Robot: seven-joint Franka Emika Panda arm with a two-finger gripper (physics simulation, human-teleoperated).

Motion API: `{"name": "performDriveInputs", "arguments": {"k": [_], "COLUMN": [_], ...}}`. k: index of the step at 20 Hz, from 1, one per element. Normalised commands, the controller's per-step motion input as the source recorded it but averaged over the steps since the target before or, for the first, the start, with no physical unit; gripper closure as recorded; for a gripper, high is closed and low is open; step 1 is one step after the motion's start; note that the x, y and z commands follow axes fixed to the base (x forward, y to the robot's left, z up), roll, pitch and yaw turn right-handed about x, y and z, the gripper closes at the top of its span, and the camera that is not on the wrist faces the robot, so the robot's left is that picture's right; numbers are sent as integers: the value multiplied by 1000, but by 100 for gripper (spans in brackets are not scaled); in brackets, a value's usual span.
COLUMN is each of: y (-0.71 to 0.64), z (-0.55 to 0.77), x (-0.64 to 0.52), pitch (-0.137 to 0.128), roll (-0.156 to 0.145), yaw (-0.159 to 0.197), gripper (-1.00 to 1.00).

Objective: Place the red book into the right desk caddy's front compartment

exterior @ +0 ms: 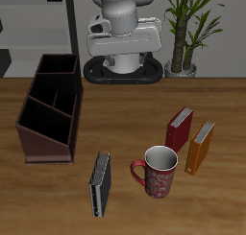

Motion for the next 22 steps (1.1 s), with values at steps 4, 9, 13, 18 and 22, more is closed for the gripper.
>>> {"name": "performDriveInputs", "arguments": {"k": [4,9,13,18,22], "y": [20,30,172,412,445], "z": [-27,-7,-25,-71,-55], "x": [25,-6,-5,-31,40], "pitch": [1,-12,-10,-12,-11], "roll": [1,-35,-52,-25,11], "yaw": [-2,-27,-46,-45,-36], "gripper": [-100,-100,-100,-100,-100]}}
